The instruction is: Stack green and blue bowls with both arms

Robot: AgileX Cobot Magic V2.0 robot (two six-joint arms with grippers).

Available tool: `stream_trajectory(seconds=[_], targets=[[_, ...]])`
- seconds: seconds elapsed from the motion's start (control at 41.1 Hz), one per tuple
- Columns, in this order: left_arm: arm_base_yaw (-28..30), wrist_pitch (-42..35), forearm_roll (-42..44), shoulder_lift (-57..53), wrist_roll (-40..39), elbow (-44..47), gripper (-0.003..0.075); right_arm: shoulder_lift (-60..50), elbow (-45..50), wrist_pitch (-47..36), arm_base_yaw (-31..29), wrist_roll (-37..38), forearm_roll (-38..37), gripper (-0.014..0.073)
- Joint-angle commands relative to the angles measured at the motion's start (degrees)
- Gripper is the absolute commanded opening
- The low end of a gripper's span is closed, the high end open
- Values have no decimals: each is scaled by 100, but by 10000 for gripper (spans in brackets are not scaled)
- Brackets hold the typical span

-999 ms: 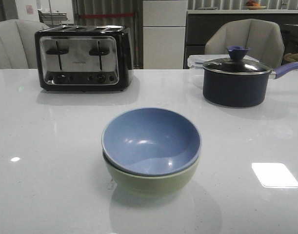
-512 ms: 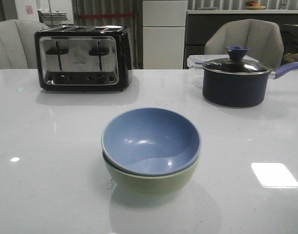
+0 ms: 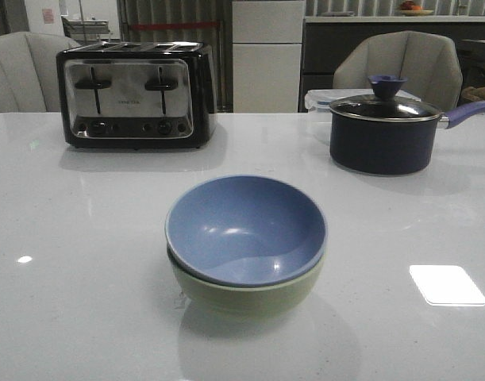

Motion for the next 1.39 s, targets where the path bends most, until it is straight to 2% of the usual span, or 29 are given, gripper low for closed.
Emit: stream_trajectory(seconds=[0.0,0.268,0.512,0.828,1.364], targets=[[-7,-520,3,-114,-64,27,93,-113,-22,-828,-40,-4,-8,57],[-7,-520,3,-114,-64,27,93,-113,-22,-1147,-40,12,-8,57],[-7,-520,3,-114,-64,27,93,-113,-22,-1315,-54,885,-209,57],[-7,-520,3,-114,-64,27,93,-113,-22,-1080,-117,898,-214,57],[-7,-520,3,-114,-64,27,93,-113,-22,-1162,-124,898,-214,57]])
